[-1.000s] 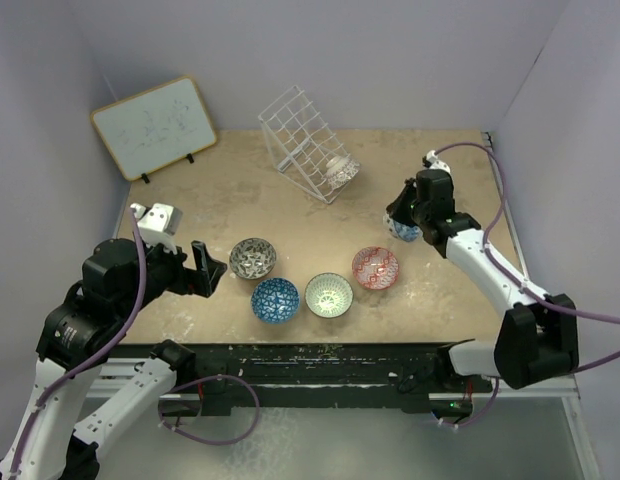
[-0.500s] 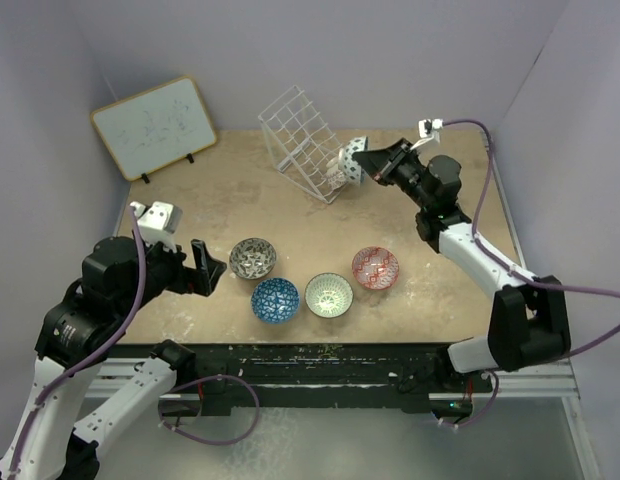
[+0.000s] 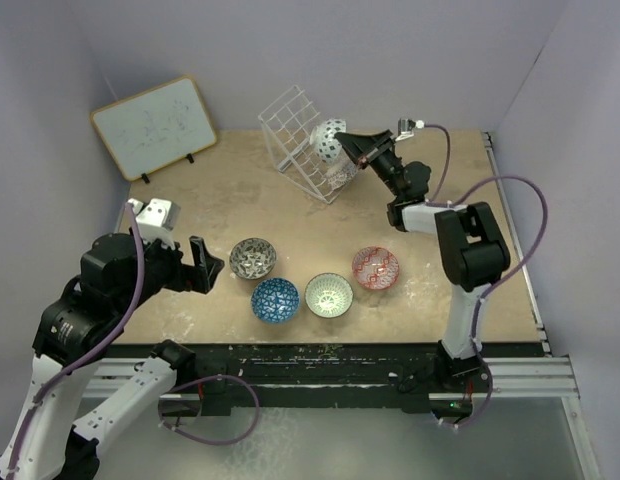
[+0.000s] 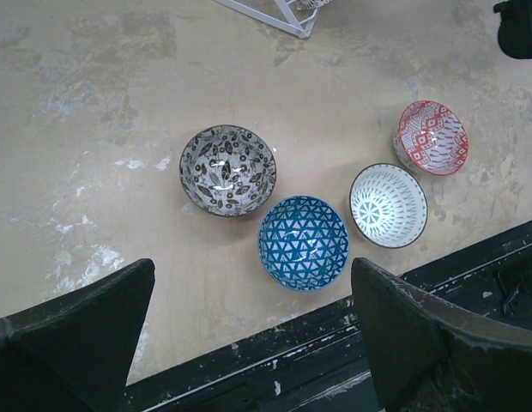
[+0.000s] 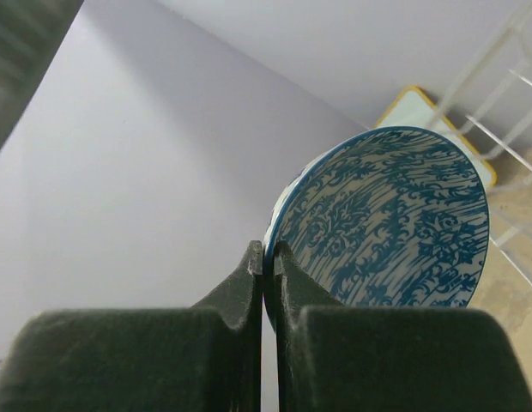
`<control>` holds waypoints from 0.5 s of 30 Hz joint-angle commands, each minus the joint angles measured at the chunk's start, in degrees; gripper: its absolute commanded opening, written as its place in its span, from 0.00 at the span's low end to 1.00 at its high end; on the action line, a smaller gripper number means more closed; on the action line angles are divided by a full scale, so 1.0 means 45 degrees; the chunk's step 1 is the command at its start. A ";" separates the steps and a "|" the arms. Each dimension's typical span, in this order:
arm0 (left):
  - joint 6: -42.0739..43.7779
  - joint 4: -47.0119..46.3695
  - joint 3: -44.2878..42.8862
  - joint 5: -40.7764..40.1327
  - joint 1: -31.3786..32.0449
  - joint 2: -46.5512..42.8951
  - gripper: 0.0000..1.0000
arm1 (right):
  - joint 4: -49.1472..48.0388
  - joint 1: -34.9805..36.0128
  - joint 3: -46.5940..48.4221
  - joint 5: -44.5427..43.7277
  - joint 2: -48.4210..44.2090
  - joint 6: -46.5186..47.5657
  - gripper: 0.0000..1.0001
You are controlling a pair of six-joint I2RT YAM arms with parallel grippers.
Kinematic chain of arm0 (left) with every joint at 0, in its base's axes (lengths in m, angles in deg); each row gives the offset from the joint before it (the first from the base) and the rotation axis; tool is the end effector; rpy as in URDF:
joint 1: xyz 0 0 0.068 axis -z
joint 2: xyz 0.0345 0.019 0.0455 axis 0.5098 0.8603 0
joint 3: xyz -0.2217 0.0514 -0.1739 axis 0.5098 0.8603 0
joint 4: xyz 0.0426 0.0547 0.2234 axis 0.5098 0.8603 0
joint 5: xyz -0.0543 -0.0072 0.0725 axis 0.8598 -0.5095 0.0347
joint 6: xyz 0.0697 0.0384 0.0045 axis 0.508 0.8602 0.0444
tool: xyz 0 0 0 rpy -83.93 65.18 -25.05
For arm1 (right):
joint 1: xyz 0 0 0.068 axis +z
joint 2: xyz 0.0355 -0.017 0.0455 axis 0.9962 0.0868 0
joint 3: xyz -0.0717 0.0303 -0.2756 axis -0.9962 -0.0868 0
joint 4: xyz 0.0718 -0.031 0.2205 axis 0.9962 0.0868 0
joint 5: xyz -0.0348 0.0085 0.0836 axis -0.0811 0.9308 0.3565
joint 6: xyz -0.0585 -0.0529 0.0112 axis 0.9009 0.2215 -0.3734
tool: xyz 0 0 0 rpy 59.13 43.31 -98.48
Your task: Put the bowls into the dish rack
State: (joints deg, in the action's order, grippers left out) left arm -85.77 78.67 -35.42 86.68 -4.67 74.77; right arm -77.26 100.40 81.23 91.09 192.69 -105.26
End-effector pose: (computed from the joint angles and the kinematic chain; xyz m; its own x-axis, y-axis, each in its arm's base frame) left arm 0.0649 -0.0306 0.3817 -0.5096 -0.1042 -0.8541 0.2800 0.9185 -0.2791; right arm 0.3969 0.1389 0.3372 -0.4683 0.8000 -0.3751 -0.6411 -0.0156 0.7673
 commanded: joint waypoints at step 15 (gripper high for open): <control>-0.0212 0.0072 -0.0229 -0.0379 -0.0067 0.0161 0.99 | -0.6440 0.0001 0.1685 -0.2085 0.3304 -0.2835 0.00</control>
State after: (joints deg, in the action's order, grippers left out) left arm -85.79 79.80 -35.69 85.65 -4.67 75.51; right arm -81.50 100.38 85.52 84.73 208.21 -116.21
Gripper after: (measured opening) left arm 0.990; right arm 0.030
